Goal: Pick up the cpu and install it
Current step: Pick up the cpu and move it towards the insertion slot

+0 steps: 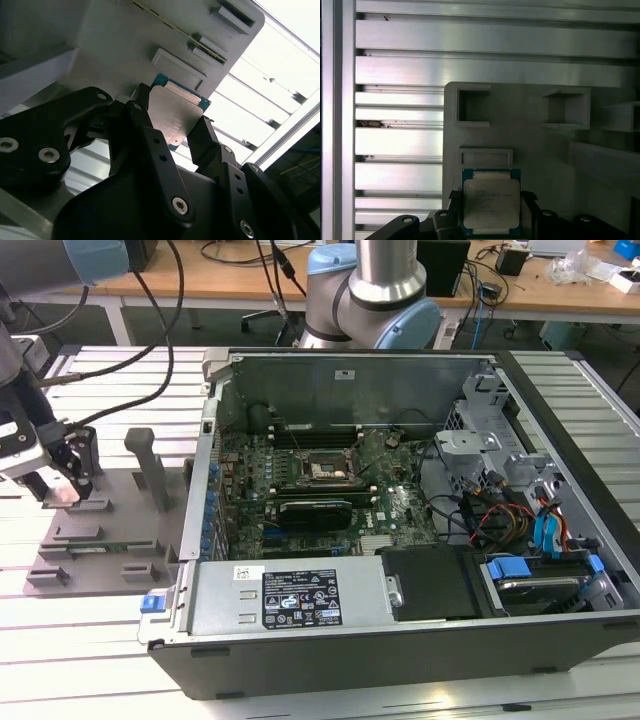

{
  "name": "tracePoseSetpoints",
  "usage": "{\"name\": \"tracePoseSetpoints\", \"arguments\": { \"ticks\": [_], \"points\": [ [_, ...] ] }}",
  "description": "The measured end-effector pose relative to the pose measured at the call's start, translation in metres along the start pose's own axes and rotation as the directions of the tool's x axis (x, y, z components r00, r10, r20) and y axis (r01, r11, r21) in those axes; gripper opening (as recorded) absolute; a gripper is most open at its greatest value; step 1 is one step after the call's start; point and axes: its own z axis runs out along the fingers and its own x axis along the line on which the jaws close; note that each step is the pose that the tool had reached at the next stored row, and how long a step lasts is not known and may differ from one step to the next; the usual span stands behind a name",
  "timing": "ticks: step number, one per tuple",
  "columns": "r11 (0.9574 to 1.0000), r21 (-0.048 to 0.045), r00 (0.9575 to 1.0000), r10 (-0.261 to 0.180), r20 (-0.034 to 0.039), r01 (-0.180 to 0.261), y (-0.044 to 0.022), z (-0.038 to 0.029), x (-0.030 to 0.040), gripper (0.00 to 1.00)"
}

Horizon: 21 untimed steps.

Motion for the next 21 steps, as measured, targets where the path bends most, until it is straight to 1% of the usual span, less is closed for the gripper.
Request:
{"name": "tracePoseSetpoints", "arguments": {
  "ticks": [2,9,12,16,21],
  "points": [
    [1.0,0.0,1.0,0.0,0.0001,0.0,-0.0001,-0.0051,-0.0002,0.55],
    [1.0,0.0,1.0,0.0,0.0,0.0,-0.0003,-0.013,-0.0003,0.55],
    [1.0,0.0,1.0,0.0,0.0001,0.0,-0.0005,-0.0182,-0.0005,0.55],
    [1.0,0.0,1.0,0.0,0.0001,0.0,-0.0007,-0.0261,-0.0007,0.55],
    [1.0,0.0,1.0,0.0,0.0001,0.0,-0.0011,-0.0389,-0.001,0.55]
  ]
}}
